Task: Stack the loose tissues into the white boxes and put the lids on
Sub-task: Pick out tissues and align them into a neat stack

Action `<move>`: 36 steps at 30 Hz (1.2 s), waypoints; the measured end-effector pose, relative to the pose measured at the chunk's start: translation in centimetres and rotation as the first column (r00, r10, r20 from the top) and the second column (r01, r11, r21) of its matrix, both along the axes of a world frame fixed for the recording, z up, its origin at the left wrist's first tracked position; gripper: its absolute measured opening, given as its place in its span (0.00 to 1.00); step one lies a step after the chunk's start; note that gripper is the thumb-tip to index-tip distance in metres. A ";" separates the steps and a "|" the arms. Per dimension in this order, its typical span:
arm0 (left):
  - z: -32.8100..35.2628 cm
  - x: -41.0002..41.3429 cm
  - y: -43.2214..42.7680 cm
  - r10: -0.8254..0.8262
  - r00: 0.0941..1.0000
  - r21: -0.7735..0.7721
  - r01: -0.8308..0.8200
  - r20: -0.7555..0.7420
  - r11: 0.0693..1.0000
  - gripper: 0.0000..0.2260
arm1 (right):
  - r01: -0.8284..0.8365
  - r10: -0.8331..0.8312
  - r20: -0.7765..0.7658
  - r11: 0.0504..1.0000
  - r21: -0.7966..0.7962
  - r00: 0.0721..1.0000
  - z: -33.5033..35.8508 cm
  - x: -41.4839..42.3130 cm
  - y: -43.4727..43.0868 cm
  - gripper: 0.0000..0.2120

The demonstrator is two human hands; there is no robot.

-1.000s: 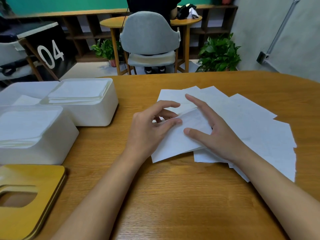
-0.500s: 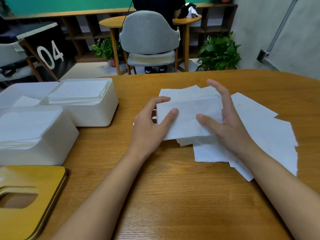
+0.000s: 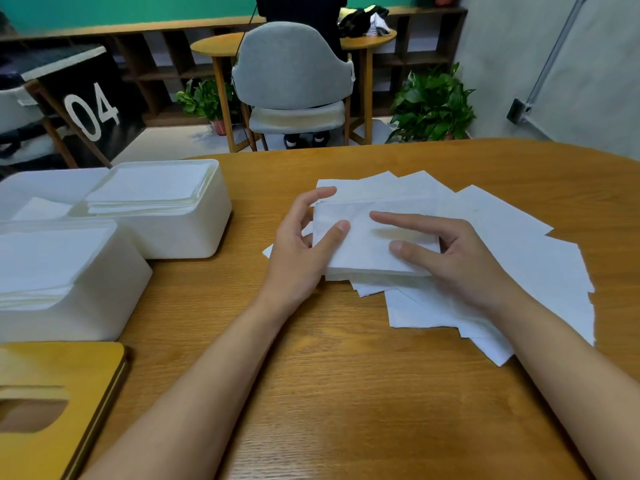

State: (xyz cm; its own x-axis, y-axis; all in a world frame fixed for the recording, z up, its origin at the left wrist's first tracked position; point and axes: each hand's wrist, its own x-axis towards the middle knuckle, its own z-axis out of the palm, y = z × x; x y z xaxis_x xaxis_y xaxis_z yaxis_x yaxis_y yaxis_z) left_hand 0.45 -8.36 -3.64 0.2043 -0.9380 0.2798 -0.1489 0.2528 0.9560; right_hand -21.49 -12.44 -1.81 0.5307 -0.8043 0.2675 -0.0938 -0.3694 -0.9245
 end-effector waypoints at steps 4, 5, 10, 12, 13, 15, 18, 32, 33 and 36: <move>-0.2 0.3 0.0 -0.016 1.000 -0.007 0.016 0.007 1.000 0.18 | -0.020 0.021 -0.030 0.999 0.027 0.999 -0.2 -0.2 -0.3 0.16; -0.2 0.3 -0.1 -0.030 1.000 0.004 0.030 0.009 1.000 0.18 | 0.000 0.002 -0.034 0.999 0.043 0.999 -0.3 -0.3 -0.4 0.16; -0.4 1.9 -0.6 0.157 0.945 -0.040 -0.152 0.286 0.988 0.19 | 0.187 -0.188 0.008 0.981 0.043 0.982 -1.0 -0.6 -1.2 0.18; -0.8 2.8 -0.7 0.178 0.861 0.006 -0.205 0.477 0.979 0.20 | 0.245 -0.246 0.037 0.969 0.034 0.969 -1.2 -0.7 -1.4 0.18; -1.1 3.0 -0.7 0.159 0.817 0.029 -0.210 0.555 0.977 0.20 | 0.269 -0.271 0.050 0.962 0.036 0.961 -1.3 -0.7 -1.4 0.18; -1.3 3.0 -0.6 0.114 0.766 0.058 -0.193 0.632 0.979 0.20 | 0.306 -0.308 0.065 0.951 0.043 0.949 -1.3 -0.6 -1.4 0.18; -1.1 2.7 -0.6 0.094 0.705 0.069 -0.199 0.703 0.978 0.18 | 0.321 -0.323 0.065 0.946 0.041 0.944 -1.4 -0.5 -1.4 0.18; -0.1 2.6 0.3 0.273 0.546 -0.141 -0.271 0.792 0.952 0.09 | 0.342 -0.342 0.028 0.939 0.025 0.939 -1.5 -0.3 -1.4 0.19; 0.1 2.6 0.3 0.289 0.558 -0.162 -0.267 0.778 0.950 0.08 | 0.342 -0.343 0.022 0.939 0.021 0.939 -1.5 -0.2 -1.4 0.19; 0.8 2.7 0.6 0.337 0.658 -0.217 -0.260 0.673 0.941 0.08 | 0.337 -0.337 0.001 0.941 0.003 0.941 -1.7 -0.2 -1.5 0.19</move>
